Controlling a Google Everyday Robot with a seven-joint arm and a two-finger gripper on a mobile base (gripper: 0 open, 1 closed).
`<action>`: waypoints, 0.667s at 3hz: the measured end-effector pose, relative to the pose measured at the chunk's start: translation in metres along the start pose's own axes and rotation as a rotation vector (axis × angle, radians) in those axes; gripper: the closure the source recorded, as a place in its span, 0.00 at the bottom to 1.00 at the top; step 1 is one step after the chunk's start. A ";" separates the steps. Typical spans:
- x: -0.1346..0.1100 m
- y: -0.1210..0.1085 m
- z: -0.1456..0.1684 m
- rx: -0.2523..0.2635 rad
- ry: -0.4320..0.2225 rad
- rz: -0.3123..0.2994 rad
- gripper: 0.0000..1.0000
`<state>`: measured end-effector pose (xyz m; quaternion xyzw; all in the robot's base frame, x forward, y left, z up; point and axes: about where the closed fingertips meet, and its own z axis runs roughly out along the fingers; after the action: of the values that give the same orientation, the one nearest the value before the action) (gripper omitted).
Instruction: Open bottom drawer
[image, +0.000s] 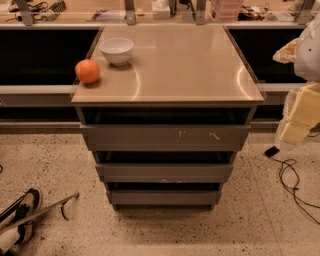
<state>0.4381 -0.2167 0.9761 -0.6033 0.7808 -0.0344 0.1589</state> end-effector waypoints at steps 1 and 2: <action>0.000 0.000 0.000 0.000 0.000 0.000 0.00; -0.001 0.003 0.019 -0.023 -0.031 -0.009 0.00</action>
Offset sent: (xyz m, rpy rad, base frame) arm 0.0069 0.0098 -0.0538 0.0803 0.0538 0.0553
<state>0.4409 -0.2122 0.9571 -0.6092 0.7757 -0.0167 0.1638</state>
